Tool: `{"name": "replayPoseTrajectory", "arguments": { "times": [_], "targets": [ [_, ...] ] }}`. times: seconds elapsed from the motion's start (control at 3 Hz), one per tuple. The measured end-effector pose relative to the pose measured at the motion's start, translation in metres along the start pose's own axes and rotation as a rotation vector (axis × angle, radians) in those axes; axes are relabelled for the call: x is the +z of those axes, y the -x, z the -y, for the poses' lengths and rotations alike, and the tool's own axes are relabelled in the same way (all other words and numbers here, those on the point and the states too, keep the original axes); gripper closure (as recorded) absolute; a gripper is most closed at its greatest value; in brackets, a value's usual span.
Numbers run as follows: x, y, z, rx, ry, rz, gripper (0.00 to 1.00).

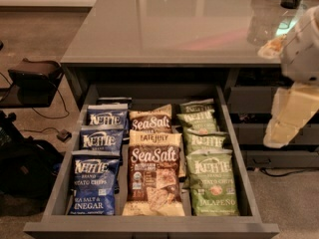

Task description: Pick blue chip bag from top drawer and place on counter

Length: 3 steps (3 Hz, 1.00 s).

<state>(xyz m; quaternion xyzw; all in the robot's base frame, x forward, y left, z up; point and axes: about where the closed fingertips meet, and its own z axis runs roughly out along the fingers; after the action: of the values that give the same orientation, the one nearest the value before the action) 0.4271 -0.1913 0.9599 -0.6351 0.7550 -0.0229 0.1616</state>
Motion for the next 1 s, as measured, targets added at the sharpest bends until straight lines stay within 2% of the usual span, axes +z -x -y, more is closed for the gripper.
{"name": "replayPoseTrajectory", "arguments": {
  "times": [0.33,0.67,1.0],
  "targets": [
    [0.028,0.026,-0.027,-0.108,0.05,0.056,0.0],
    [0.067,0.056,-0.062,-0.221,0.143,0.162,0.0],
    [0.116,0.096,-0.097,-0.299,0.251,0.302,0.0]
  ]
}}
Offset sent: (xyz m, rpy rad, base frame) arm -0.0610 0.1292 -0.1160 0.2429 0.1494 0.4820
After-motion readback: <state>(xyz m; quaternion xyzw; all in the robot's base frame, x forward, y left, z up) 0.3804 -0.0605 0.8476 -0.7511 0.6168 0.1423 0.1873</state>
